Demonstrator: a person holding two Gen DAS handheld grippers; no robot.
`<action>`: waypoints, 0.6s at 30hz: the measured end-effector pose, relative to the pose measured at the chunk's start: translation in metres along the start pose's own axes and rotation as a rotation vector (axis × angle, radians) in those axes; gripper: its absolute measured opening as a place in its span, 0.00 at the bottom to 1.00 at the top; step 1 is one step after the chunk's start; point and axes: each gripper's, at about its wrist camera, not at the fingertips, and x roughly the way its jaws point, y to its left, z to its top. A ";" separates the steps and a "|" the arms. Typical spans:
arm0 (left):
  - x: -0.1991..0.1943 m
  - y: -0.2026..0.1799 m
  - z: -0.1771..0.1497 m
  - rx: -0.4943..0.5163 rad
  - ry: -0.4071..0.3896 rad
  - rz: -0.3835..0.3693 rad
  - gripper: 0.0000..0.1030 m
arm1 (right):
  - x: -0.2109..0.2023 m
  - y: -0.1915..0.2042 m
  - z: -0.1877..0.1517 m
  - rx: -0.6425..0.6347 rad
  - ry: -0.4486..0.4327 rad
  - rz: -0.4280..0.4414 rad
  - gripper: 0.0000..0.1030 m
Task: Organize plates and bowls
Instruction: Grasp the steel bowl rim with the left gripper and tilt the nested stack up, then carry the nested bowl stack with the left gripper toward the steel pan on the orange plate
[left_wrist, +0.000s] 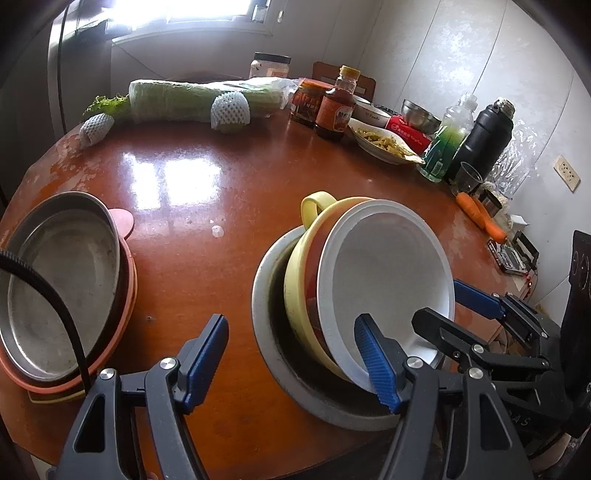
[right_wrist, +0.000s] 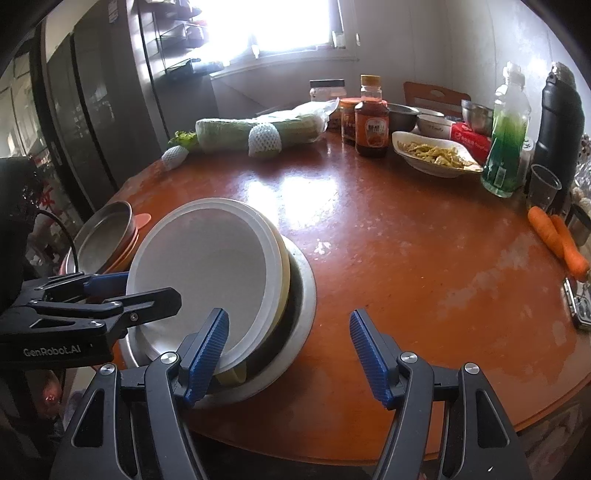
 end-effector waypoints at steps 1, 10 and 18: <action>0.001 -0.001 0.000 0.001 0.001 0.001 0.68 | 0.000 0.000 0.000 0.001 0.001 0.001 0.68; 0.009 -0.009 -0.001 0.031 0.013 0.001 0.68 | 0.005 0.000 -0.002 -0.002 0.005 0.028 0.68; 0.014 -0.009 -0.002 0.035 0.015 0.005 0.68 | 0.008 -0.003 -0.002 0.011 0.003 0.051 0.68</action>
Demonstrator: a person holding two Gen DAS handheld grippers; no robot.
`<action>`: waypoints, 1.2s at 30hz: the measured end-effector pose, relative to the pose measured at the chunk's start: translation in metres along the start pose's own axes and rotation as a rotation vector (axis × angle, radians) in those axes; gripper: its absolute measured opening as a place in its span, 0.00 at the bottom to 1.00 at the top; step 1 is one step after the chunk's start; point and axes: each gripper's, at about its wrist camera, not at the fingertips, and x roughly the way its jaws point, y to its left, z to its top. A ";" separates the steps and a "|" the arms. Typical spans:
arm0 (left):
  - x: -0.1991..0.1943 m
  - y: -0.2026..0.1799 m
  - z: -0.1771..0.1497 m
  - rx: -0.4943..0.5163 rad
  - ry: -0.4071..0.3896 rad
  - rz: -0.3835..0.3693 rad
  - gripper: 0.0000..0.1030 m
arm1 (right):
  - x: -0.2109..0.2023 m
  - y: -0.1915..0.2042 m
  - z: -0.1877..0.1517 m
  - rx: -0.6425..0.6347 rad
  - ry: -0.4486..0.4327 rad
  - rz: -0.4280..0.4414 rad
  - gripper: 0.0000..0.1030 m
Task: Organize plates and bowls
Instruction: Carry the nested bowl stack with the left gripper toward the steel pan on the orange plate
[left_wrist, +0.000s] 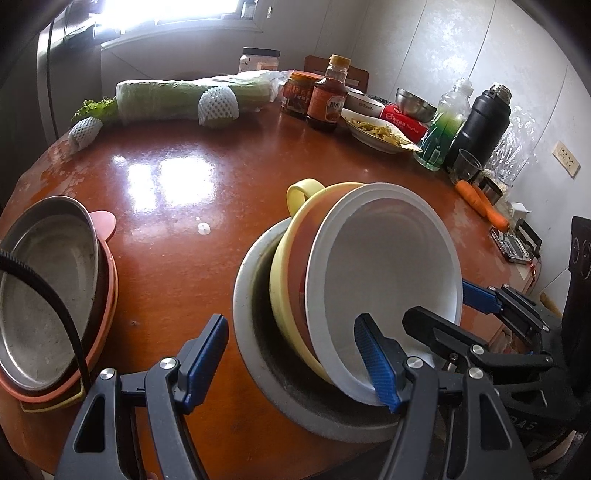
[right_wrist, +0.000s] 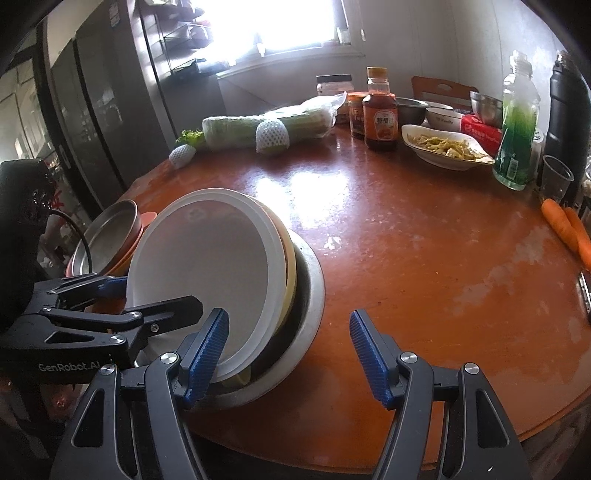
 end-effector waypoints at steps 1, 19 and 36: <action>0.001 0.000 0.000 -0.001 0.002 0.000 0.68 | 0.001 0.000 0.000 0.000 0.001 0.001 0.68; 0.010 -0.001 0.000 -0.014 0.020 -0.018 0.60 | 0.006 0.002 0.000 0.004 0.007 0.048 0.57; 0.010 -0.002 0.002 -0.019 0.020 -0.047 0.51 | 0.006 0.004 0.003 0.006 0.010 0.054 0.50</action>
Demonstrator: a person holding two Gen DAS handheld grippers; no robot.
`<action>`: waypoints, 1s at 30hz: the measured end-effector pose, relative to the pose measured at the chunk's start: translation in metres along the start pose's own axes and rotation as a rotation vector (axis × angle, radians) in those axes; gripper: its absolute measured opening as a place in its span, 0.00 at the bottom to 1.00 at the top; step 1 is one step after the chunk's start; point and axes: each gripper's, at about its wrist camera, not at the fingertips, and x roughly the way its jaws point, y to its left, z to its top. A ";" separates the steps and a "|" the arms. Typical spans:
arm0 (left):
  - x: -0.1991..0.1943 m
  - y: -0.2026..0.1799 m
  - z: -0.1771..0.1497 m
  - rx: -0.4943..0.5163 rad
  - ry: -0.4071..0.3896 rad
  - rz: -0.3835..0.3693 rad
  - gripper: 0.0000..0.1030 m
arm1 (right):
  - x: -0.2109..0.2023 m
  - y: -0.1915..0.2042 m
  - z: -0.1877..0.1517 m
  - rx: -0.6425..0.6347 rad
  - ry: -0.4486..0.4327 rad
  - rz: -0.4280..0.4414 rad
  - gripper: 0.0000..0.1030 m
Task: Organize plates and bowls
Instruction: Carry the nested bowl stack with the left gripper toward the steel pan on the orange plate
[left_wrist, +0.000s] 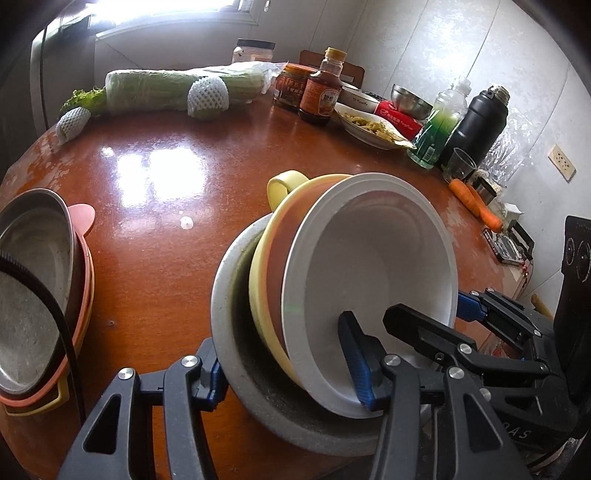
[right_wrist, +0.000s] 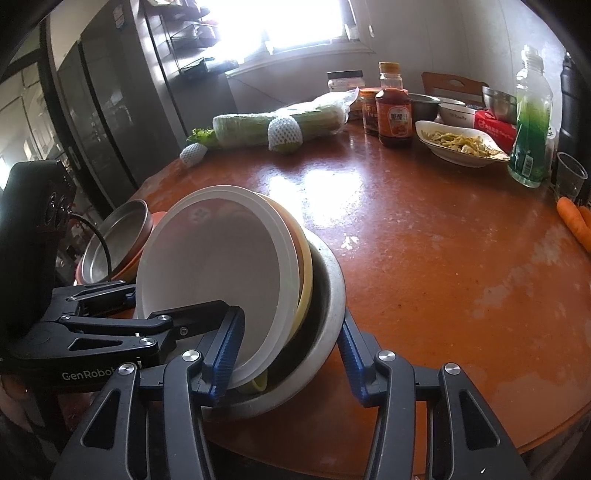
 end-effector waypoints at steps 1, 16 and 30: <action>0.000 0.000 0.000 0.000 -0.001 0.000 0.51 | 0.000 0.000 0.000 0.000 0.000 0.000 0.50; -0.015 0.005 0.002 -0.010 -0.028 0.002 0.51 | -0.001 0.007 0.007 -0.005 -0.010 0.020 0.50; -0.042 0.005 0.004 -0.017 -0.072 0.002 0.51 | -0.020 0.022 0.015 -0.025 -0.052 0.032 0.50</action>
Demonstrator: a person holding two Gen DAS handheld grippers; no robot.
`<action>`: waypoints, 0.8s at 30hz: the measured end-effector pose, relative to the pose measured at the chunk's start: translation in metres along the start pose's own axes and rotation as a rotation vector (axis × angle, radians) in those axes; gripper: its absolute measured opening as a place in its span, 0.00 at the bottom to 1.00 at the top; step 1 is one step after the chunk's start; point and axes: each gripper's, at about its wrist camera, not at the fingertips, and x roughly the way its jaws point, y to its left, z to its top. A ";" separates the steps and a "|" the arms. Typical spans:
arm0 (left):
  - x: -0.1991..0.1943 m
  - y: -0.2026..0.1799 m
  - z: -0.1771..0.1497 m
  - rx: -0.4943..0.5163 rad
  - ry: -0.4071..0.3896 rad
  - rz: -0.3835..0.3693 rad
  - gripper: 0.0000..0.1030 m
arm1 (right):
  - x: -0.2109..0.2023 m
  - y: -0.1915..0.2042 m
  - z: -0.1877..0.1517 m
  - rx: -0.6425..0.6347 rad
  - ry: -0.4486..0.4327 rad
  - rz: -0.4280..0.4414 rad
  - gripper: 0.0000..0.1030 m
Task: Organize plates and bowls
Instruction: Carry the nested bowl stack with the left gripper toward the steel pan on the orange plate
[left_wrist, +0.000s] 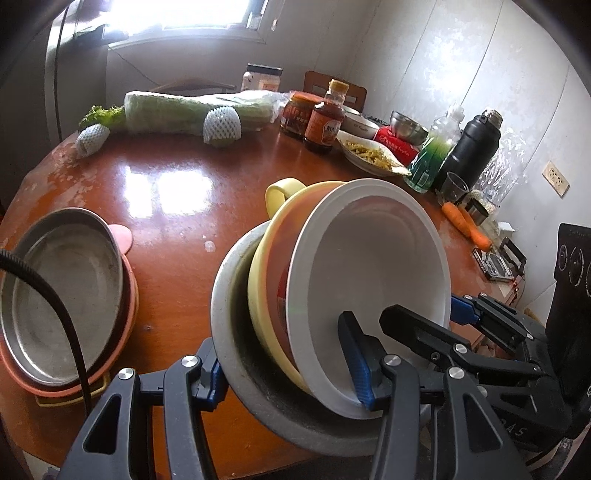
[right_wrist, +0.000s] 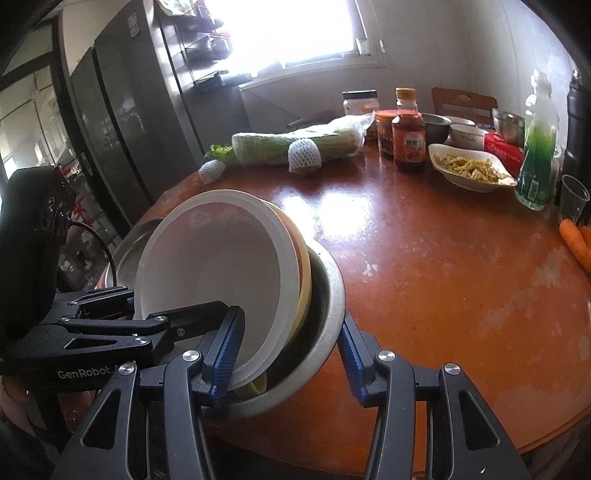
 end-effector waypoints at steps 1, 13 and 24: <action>-0.002 0.000 0.001 -0.001 -0.003 0.001 0.51 | -0.002 0.002 0.001 -0.002 -0.004 0.002 0.50; -0.025 0.008 0.007 -0.005 -0.049 0.023 0.51 | -0.008 0.020 0.016 -0.039 -0.032 0.016 0.50; -0.042 0.030 0.012 -0.040 -0.088 0.039 0.51 | -0.003 0.040 0.034 -0.080 -0.051 0.046 0.50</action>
